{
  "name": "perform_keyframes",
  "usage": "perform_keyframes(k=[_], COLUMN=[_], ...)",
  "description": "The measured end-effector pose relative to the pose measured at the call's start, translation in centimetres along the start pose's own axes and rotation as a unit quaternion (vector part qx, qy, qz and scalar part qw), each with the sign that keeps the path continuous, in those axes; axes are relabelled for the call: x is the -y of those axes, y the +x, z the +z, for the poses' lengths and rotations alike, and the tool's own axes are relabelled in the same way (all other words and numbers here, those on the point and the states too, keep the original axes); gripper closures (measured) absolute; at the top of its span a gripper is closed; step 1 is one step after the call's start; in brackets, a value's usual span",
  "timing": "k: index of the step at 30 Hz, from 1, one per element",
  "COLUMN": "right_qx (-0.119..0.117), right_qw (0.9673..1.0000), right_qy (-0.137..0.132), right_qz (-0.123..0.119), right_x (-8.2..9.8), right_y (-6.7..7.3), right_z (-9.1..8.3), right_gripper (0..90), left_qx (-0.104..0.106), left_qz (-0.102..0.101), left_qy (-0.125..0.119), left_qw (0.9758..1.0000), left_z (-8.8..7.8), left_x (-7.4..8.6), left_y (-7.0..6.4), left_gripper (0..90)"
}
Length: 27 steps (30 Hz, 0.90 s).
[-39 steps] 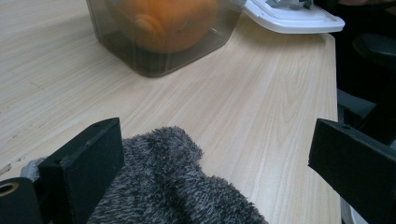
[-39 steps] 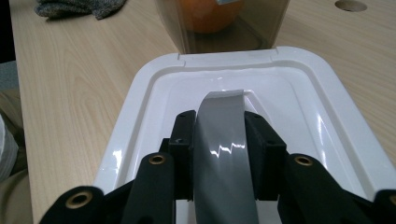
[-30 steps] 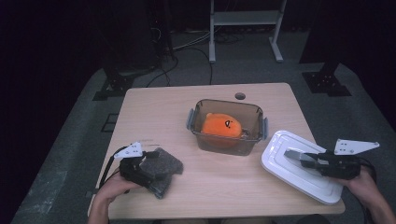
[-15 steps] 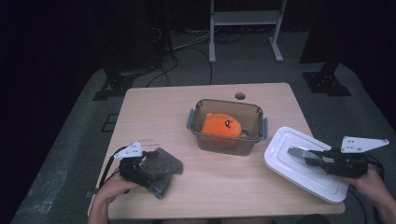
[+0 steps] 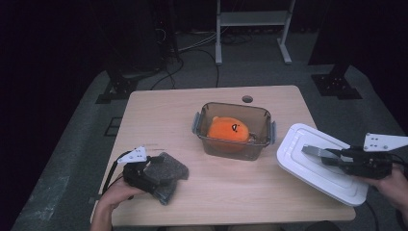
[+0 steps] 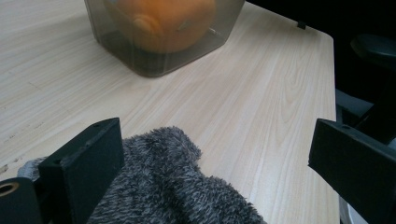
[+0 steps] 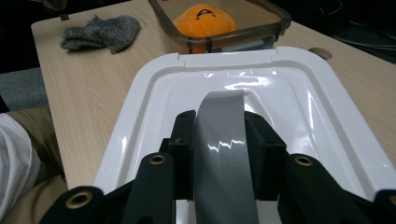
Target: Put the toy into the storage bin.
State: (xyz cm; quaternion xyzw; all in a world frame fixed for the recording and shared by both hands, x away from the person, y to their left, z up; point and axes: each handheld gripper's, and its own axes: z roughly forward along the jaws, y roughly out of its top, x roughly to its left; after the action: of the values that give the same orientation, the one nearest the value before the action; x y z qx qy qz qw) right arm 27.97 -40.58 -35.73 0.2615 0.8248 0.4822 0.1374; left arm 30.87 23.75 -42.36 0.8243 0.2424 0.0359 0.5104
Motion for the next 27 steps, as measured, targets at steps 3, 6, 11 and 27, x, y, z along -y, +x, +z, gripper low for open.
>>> perform_keyframes(k=[3, 6, 11, 27], right_qx=[-0.002, -0.009, -0.017, -0.052], right_qw=[1.0, 0.9999, 0.9997, 0.9975], right_qy=[0.001, -0.001, -0.003, -0.011], right_qz=[-0.001, -0.007, -0.016, -0.047], right_x=[-0.4, -1.5, -2.8, -7.6], right_y=[0.0, 0.0, 0.0, -0.4], right_z=[0.0, 0.3, 0.7, 4.0], right_gripper=[66.1, 66.1, 66.1, 66.1], left_qx=[0.0, 0.0, -0.001, -0.002], left_qz=[-0.001, -0.001, -0.001, 0.0], left_qy=[0.001, 0.001, 0.0, -0.002], left_qw=[1.0, 1.0, 1.0, 1.0], left_z=[0.0, 0.0, -0.1, -0.3], left_x=[0.0, 0.0, 0.0, 0.0], left_y=[0.0, 0.0, 0.1, 0.1], left_gripper=[2.4, 2.4, 2.4, 2.4])
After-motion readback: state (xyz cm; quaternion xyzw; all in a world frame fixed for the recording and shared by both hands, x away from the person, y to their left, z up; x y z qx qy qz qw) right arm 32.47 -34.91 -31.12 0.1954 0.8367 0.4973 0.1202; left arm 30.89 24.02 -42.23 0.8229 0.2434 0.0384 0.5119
